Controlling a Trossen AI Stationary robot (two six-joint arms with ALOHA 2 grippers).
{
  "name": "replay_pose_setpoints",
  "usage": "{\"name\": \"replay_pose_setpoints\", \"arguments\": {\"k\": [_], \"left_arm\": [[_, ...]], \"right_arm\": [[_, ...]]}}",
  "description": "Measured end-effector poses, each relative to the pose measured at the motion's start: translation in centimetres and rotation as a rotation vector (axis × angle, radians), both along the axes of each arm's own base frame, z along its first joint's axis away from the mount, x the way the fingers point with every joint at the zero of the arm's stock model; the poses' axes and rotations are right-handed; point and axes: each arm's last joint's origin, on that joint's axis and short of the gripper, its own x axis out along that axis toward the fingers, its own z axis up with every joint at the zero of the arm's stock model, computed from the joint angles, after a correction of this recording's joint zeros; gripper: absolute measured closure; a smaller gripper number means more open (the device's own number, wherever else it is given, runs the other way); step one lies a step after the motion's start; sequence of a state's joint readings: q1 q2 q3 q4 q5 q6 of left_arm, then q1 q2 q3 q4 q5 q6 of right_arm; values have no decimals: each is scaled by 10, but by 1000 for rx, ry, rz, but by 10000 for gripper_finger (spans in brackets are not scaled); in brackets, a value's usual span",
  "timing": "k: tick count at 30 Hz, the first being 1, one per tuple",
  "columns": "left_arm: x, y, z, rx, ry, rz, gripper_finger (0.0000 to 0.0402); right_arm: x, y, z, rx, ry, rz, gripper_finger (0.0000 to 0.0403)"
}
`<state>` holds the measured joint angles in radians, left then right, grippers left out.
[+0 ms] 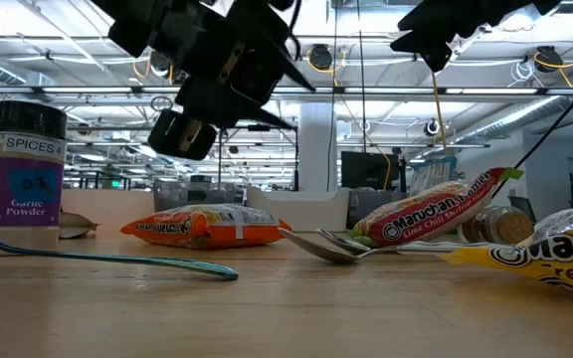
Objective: Pick & Place Food Item
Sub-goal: Put the bottom blue spoon into the white bin
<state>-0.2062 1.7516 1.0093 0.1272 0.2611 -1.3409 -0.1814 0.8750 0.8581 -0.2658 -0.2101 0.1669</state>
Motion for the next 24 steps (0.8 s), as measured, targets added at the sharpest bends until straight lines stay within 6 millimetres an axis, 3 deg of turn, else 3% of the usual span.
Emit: {"name": "replay_pose_setpoints", "arguments": {"k": [9, 15, 24], "left_arm": [[12, -8, -19, 7, 127, -26, 256], [4, -5, -27, 44, 241, 12, 256], [1, -4, -30, 77, 277, 8, 256]], "right_arm": [[0, 1, -2, 14, 15, 25, 248], [0, 4, -2, 16, 25, 41, 248], [0, 5, -3, 16, 31, 49, 248]]}}
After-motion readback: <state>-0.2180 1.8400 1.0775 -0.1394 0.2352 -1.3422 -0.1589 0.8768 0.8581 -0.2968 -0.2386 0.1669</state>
